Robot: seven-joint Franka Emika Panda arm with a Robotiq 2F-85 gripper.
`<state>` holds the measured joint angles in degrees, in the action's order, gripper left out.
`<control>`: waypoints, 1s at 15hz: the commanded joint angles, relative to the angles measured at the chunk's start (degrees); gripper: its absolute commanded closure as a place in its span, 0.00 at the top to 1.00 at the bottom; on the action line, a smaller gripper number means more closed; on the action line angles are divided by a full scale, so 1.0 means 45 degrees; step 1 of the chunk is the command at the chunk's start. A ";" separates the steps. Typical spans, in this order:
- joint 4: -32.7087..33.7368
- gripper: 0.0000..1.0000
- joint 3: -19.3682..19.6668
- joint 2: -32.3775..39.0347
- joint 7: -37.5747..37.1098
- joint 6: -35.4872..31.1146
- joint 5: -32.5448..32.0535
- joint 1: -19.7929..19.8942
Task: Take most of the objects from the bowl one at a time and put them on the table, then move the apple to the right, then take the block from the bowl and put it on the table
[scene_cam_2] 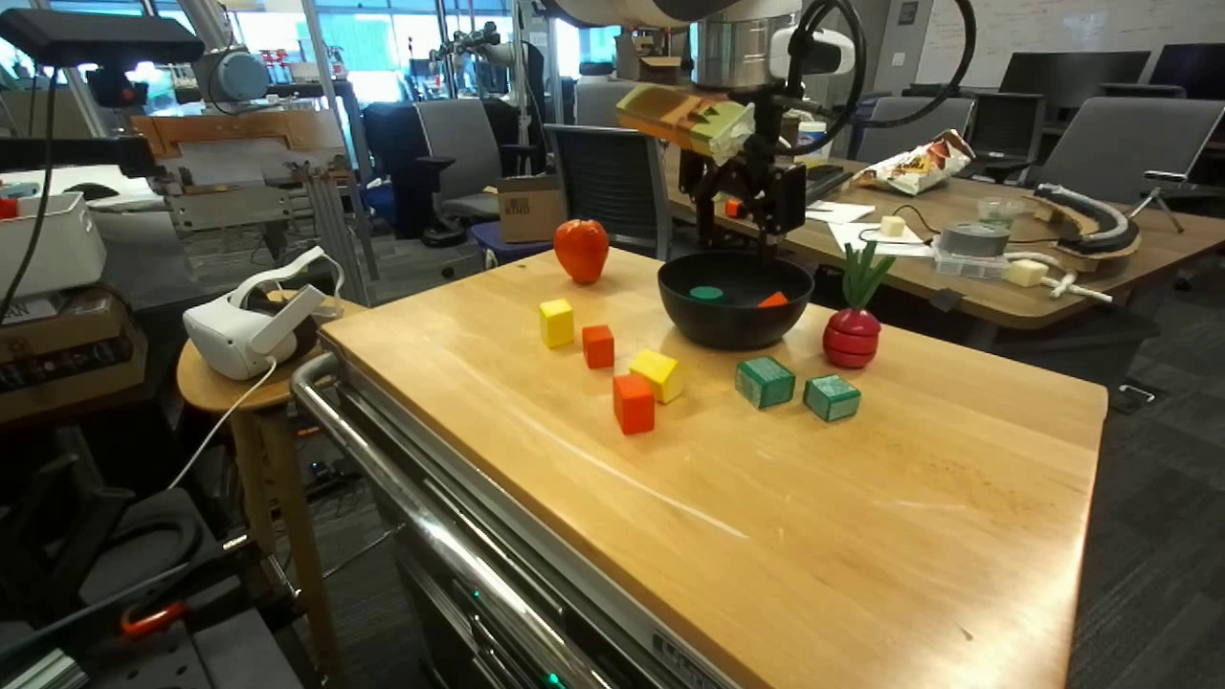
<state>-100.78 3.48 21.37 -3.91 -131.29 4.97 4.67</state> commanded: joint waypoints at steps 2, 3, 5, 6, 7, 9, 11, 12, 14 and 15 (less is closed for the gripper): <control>0.1985 1.00 0.0062 0.1208 -0.1017 0.2510 0.0065 -0.0071; 0.2214 1.00 0.0064 0.1400 -0.1163 0.2819 0.0008 -0.0116; 0.1419 1.00 0.0040 0.1009 -0.0871 0.2333 0.0015 -0.0048; 0.1637 1.00 0.0037 0.1181 -0.0970 0.2547 0.0016 -0.0063; 0.1787 1.00 0.0034 0.1312 -0.1019 0.2649 0.0016 -0.0073; 0.1845 1.00 0.0027 0.1475 -0.1067 0.2540 0.0088 -0.0055; 0.1975 1.00 -0.0019 0.1693 -0.1111 0.2466 0.0260 -0.0008; 0.2035 1.00 -0.0021 0.1818 -0.1154 0.2368 0.0281 -0.0015; 0.2114 1.00 -0.0010 0.2029 -0.1235 0.2195 0.0314 -0.0029; 0.2140 1.00 -0.0011 0.2121 -0.1251 0.2059 0.0330 -0.0029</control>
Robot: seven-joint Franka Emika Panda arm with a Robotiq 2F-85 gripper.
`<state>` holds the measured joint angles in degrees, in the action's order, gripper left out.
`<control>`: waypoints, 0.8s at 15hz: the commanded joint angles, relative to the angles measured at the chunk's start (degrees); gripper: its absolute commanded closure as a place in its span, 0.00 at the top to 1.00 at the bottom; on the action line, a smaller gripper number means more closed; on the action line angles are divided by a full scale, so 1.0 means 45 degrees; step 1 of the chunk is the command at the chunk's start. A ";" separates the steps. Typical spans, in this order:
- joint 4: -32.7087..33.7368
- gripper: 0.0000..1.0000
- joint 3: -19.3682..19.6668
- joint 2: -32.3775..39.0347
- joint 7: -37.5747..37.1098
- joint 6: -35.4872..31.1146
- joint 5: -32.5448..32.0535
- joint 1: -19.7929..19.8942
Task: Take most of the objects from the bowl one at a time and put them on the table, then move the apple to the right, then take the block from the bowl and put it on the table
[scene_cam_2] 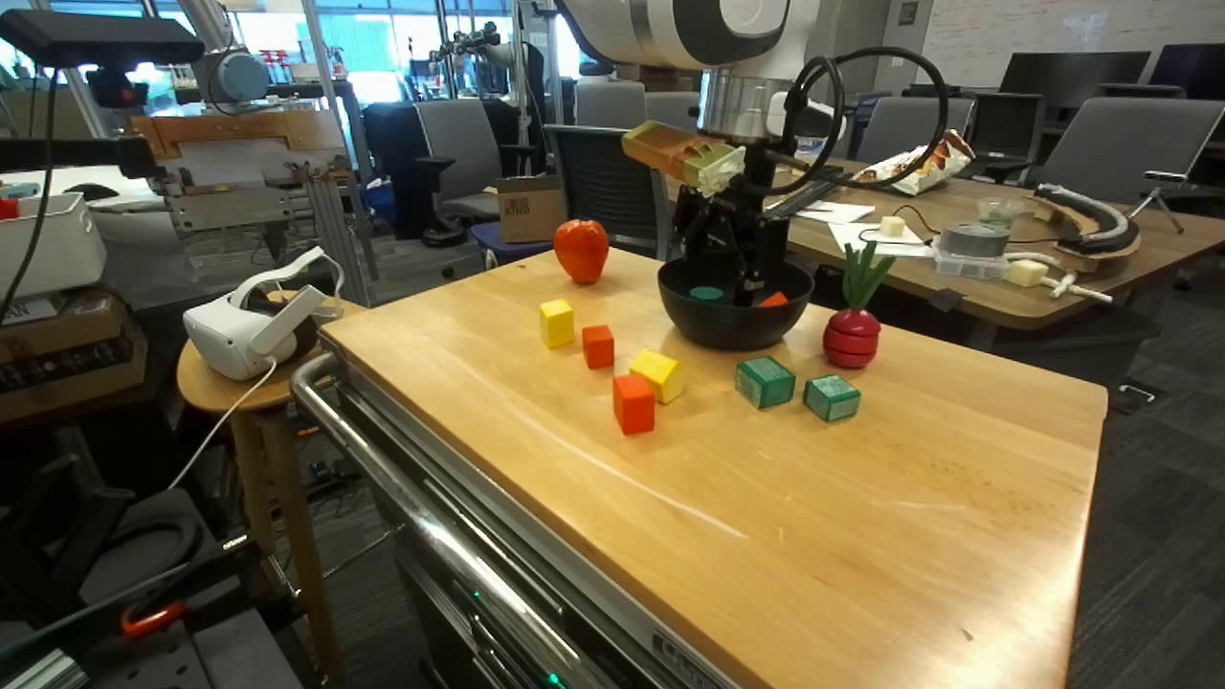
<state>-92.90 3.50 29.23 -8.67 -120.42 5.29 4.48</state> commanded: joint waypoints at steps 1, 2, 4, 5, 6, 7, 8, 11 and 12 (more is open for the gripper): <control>0.0419 1.00 -0.0028 0.0470 -0.0197 -0.0467 0.0294 0.0021; 0.0437 1.00 -0.0022 0.0569 -0.0198 -0.0649 0.0276 0.0011; 0.0468 1.00 -0.0009 0.0739 -0.0243 -0.0970 0.0257 -0.0001; 0.0455 1.00 0.0013 0.0806 -0.0273 -0.1138 0.0210 -0.0020; 0.0463 1.00 0.0028 0.0863 -0.0293 -0.1241 0.0173 -0.0031; 0.0445 0.90 0.0052 0.0909 -0.0312 -0.1410 0.0111 -0.0057; 0.0425 0.75 0.0062 0.0945 -0.0323 -0.1544 0.0088 -0.0067; 0.0327 0.50 0.0077 0.0935 -0.0314 -0.1872 0.0034 -0.0088; 0.0265 0.42 0.0066 0.0866 -0.0285 -0.1929 0.0039 -0.0086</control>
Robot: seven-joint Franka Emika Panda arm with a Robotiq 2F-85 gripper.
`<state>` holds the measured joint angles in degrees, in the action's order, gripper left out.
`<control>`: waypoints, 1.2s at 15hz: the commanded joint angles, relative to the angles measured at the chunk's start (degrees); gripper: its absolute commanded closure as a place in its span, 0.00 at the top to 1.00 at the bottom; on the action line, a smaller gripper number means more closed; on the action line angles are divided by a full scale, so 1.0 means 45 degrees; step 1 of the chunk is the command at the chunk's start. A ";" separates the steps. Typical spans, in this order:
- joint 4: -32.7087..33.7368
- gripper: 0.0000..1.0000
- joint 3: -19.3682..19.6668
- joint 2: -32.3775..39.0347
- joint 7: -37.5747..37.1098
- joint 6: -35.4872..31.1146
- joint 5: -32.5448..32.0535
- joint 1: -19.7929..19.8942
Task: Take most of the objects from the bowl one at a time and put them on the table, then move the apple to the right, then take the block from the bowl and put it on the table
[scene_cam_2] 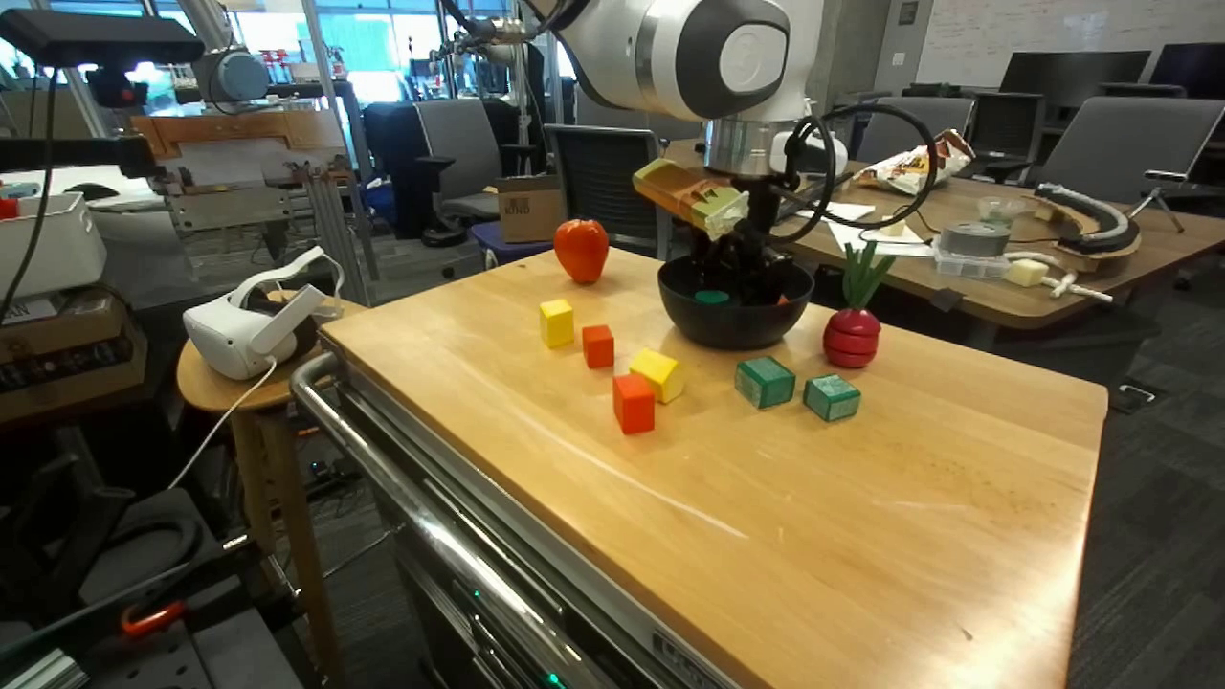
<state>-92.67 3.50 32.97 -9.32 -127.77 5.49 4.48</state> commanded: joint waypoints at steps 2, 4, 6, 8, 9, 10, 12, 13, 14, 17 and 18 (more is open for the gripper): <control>0.0074 0.27 0.0073 -0.0140 -0.0098 -0.0447 -0.0046 -0.0098; -0.0229 0.11 0.0062 -0.0545 0.0063 -0.0624 -0.0136 -0.0124; -0.0887 0.01 -0.0022 -0.1445 0.0578 -0.0917 -0.0514 -0.0303; -0.1676 0.00 -0.0190 -0.2622 0.1202 -0.1385 -0.0933 -0.0527; -0.1962 0.00 -0.0336 -0.3151 0.1523 -0.1478 -0.0997 -0.0584; -0.2155 0.00 -0.0370 -0.3592 0.1670 -0.1462 -0.1202 -0.0726; -0.2288 0.13 -0.0463 -0.4076 0.1769 -0.1163 -0.1323 -0.0838; -0.2315 0.28 -0.0440 -0.4144 0.1686 -0.0926 -0.1422 -0.0868; -0.2378 0.33 -0.0352 -0.4135 0.1440 -0.0771 -0.1582 -0.0897; -0.2510 0.58 -0.0193 -0.3766 0.1289 -0.0320 -0.1450 -0.0688; -0.2516 0.66 -0.0151 -0.3594 0.1295 -0.0203 -0.1349 -0.0613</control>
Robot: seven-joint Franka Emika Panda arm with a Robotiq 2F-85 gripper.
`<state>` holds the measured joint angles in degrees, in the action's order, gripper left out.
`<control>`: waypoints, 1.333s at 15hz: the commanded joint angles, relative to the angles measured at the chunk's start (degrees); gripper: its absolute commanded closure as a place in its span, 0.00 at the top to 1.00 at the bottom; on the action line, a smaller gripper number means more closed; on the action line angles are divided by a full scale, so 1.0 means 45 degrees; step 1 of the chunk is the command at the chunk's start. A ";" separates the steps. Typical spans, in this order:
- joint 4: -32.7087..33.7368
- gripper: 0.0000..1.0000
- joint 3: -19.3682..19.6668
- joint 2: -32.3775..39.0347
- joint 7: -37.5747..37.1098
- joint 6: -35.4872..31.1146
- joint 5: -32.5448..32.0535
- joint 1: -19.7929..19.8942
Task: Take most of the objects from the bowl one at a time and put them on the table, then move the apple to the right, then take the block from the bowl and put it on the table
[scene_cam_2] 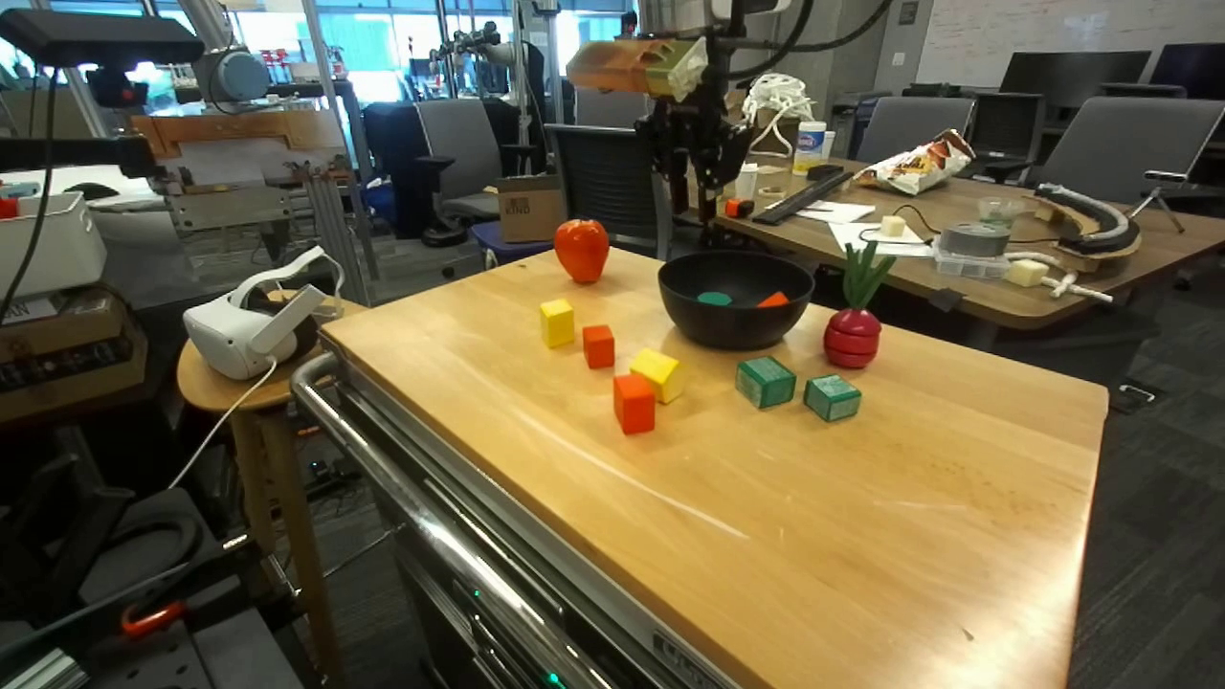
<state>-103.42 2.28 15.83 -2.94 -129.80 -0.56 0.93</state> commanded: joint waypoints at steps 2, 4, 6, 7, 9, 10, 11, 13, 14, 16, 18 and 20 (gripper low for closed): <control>-0.0094 0.81 0.0212 0.0606 -0.0226 0.0166 0.0085 0.0298; 0.0049 0.95 0.0279 0.1038 -0.0387 0.0016 0.0172 0.0395; 0.0126 1.00 0.0220 0.1369 -0.0311 -0.0315 0.0440 0.0516; 0.0210 1.00 0.0214 0.1509 -0.0363 -0.0288 0.0524 0.0533; 0.0373 1.00 0.0205 0.1785 -0.0459 -0.0322 0.0683 0.0529; 0.0456 1.00 0.0207 0.1938 -0.0530 -0.0332 0.0725 0.0502; 0.0553 1.00 0.0227 0.2088 -0.0624 -0.0356 0.0691 0.0466; 0.0811 1.00 0.0281 0.2421 -0.0867 -0.0330 0.0595 0.0417; 0.0949 1.00 0.0303 0.2589 -0.0971 -0.0311 0.0578 0.0417; 0.1157 1.00 0.0347 0.2859 -0.1169 -0.0296 0.0556 0.0416; 0.1274 0.74 0.0365 0.3019 -0.1300 -0.0341 0.0568 0.0422; 0.1329 0.69 0.0369 0.3084 -0.1370 -0.0353 0.0595 0.0440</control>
<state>-99.32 3.62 28.71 -7.97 -130.97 1.71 3.02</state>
